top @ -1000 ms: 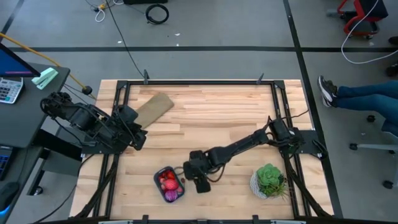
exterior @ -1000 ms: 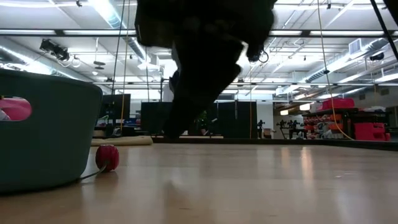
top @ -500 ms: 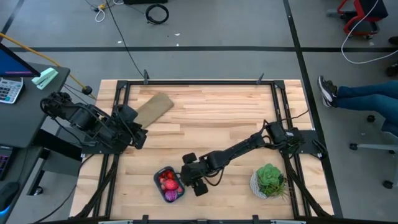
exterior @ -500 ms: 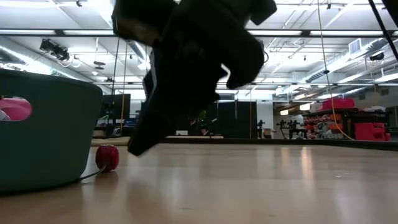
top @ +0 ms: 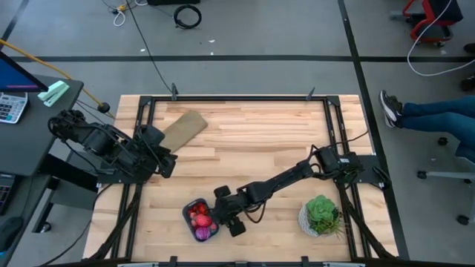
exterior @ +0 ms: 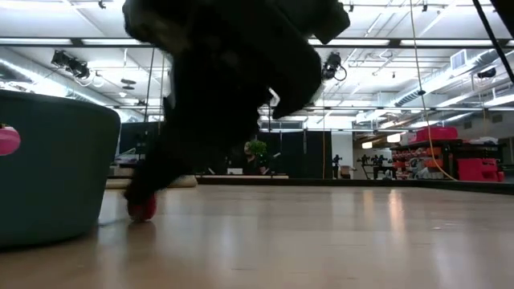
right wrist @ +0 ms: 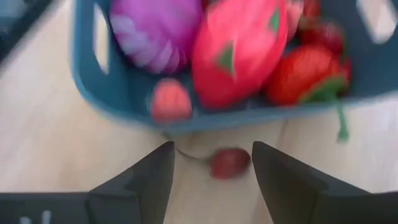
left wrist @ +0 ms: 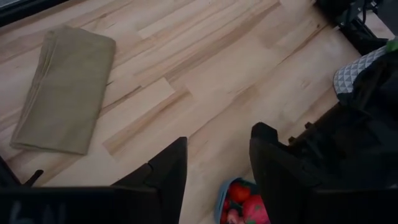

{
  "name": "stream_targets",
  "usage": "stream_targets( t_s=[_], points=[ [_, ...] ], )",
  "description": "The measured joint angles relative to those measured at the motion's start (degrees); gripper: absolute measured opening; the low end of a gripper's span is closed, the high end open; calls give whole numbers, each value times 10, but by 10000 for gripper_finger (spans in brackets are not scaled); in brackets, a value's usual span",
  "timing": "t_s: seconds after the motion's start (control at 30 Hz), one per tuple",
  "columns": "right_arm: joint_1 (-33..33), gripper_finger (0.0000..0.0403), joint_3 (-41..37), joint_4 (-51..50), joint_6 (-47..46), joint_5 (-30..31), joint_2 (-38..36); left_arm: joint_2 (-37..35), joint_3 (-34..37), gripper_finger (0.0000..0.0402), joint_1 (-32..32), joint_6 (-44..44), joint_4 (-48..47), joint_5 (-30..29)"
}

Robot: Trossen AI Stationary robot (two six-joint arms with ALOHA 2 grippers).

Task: Pick and placing Produce into tupperware
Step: Put the red cherry into the blue bin

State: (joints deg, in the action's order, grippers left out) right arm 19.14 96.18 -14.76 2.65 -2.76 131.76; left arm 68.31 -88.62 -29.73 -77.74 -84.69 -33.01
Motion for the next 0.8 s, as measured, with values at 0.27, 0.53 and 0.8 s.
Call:
stream_targets(
  t_s=[0.27, 0.53, 0.8],
  points=[
    [0, 224, 1, 26, -24, 1, 28, 0, 0, 180, 0, -1, 4, 0],
    [-2, 224, 2, 8, -72, 19, 29, 0, 0, 180, 0, 4, 4, 0],
    [-2, 224, 3, -16, -104, 27, 29, 0, 0, 181, 0, 9, 4, 0]
  ],
)
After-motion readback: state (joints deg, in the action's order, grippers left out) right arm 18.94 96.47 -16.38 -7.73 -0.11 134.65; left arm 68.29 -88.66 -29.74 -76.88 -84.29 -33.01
